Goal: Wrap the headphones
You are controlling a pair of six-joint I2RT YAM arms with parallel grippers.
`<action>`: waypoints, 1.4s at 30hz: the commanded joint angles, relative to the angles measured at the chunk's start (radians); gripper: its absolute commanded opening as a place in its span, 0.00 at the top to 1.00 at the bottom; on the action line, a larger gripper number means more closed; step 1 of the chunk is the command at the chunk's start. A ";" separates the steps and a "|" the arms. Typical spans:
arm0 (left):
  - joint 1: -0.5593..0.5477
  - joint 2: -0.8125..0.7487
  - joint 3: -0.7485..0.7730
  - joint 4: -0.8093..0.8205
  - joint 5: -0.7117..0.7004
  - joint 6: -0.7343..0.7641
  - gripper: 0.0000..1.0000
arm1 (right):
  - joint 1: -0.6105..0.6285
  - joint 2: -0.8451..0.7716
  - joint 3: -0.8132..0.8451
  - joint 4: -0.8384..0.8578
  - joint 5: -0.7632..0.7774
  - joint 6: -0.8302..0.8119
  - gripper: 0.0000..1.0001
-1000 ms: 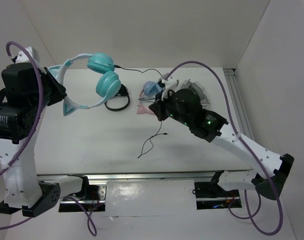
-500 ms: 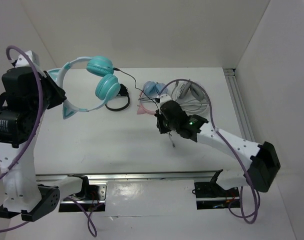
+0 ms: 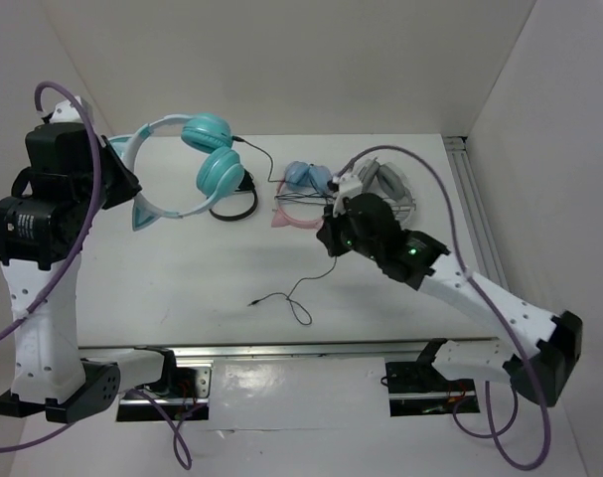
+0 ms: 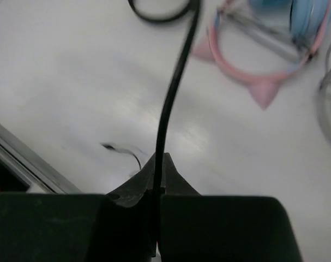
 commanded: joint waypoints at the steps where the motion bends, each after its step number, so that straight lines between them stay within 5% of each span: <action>1: 0.001 -0.007 0.067 0.097 0.018 -0.009 1.00 | -0.013 -0.117 0.184 0.136 -0.144 -0.083 1.00; 4: 0.001 -0.007 0.089 0.097 0.053 -0.009 1.00 | 0.023 -0.065 0.230 -0.008 0.120 -0.129 1.00; 6: 0.001 -0.016 0.101 0.097 0.078 -0.021 1.00 | 0.009 -0.083 0.175 0.045 0.121 -0.129 1.00; 14: 0.001 0.048 0.184 0.124 0.449 -0.086 1.00 | -0.095 -0.007 0.012 0.201 -0.108 -0.189 1.00; 26: 0.001 0.061 0.178 0.251 0.720 -0.210 1.00 | -0.277 0.073 -0.102 0.451 -0.379 -0.169 1.00; 37: 0.001 0.099 0.279 0.247 0.695 -0.241 1.00 | -0.267 0.064 -0.148 0.547 -0.508 -0.169 0.94; 42: 0.001 0.099 0.363 0.204 0.580 -0.259 1.00 | -0.267 0.085 -0.180 0.588 -0.499 -0.148 0.91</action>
